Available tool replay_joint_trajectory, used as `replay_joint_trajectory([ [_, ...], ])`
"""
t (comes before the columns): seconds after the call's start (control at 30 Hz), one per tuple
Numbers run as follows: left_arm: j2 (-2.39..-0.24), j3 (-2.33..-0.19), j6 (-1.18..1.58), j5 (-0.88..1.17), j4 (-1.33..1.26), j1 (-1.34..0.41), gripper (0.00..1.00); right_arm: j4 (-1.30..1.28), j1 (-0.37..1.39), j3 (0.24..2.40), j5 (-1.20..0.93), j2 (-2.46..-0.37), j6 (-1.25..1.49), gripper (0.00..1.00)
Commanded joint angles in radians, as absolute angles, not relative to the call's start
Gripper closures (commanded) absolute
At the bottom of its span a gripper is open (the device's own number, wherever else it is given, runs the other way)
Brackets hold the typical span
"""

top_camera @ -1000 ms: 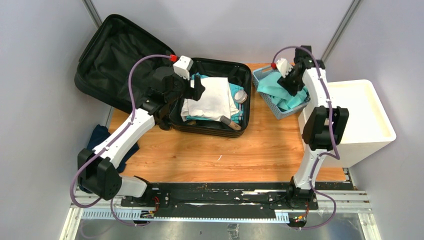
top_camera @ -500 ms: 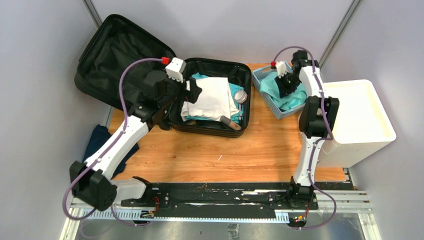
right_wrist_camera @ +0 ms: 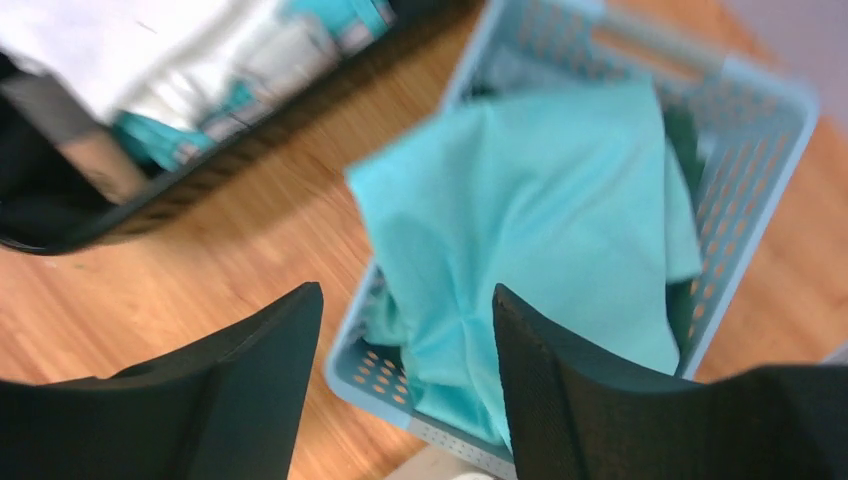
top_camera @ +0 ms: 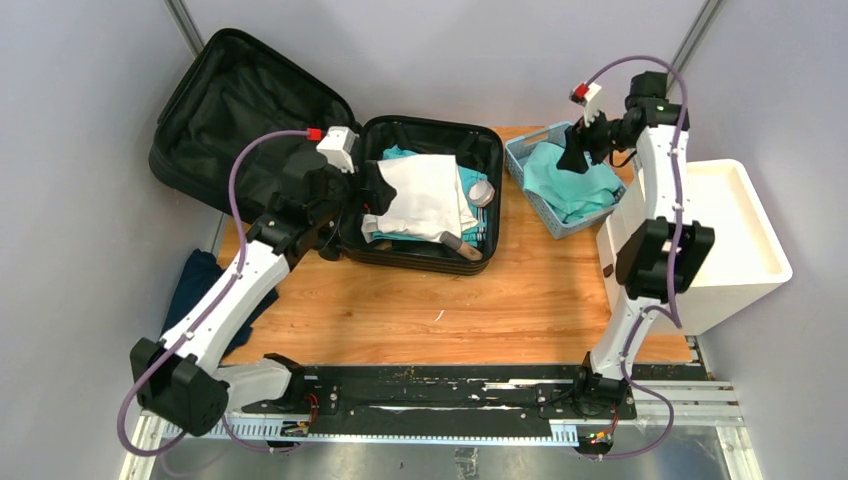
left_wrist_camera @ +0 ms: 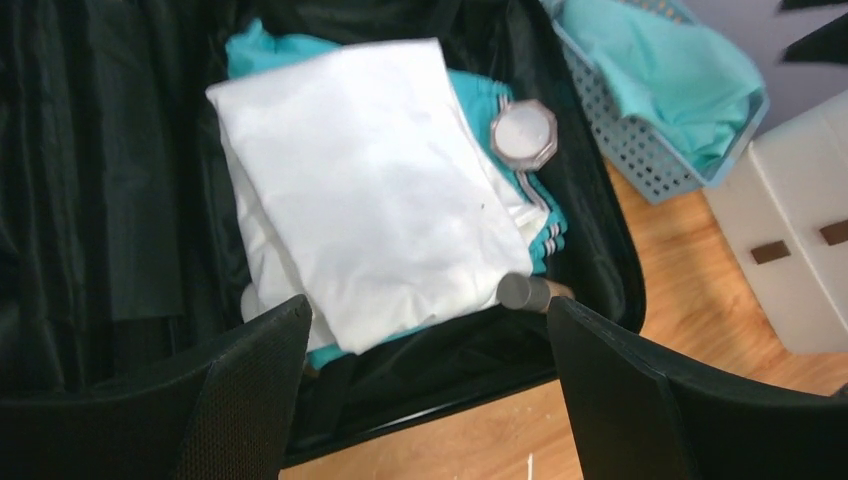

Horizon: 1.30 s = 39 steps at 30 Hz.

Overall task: Open, take out, and arrange the luggage
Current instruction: Place the clothes in the bin, then pick up the clothes from the luggage.

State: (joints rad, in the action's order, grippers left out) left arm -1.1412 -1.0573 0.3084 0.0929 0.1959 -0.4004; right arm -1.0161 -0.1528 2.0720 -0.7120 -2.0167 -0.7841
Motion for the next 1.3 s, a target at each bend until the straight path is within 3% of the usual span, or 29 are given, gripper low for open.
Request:
replay_joint_trajectory([
  [0.0,-1.244,-1.119,0.408,0.104,0.399,-0.394,0.13,-1.052,-0.152,2.014,-1.095,-1.915,-0.829,0.32],
  [0.2,-1.418,-1.134,0.525,0.067,0.399,-0.394,0.23,-1.053,-0.11,1.91,-1.279,-1.922,-0.739,0.32],
  [0.37,-1.588,-1.258,0.425,0.061,0.432,-0.394,0.21,-1.023,-0.038,1.897,-1.204,-1.95,-0.671,0.32],
  [0.53,-1.656,-1.373,0.318,0.083,0.45,-0.395,0.19,-0.734,0.049,1.955,-1.1,-2.041,-0.398,0.31],
  [0.7,-1.563,-1.316,0.308,0.063,0.411,-0.394,0.19,-0.627,0.15,2.182,-0.989,-2.235,-0.172,0.27],
  [1.07,-1.297,-1.083,0.416,0.002,0.348,-0.394,0.18,-0.321,0.237,2.275,-0.723,-2.431,0.116,0.21],
  [1.27,-1.231,-1.035,0.46,-0.025,0.359,-0.394,0.18,-0.242,0.251,2.294,-0.7,-2.501,0.162,0.21],
])
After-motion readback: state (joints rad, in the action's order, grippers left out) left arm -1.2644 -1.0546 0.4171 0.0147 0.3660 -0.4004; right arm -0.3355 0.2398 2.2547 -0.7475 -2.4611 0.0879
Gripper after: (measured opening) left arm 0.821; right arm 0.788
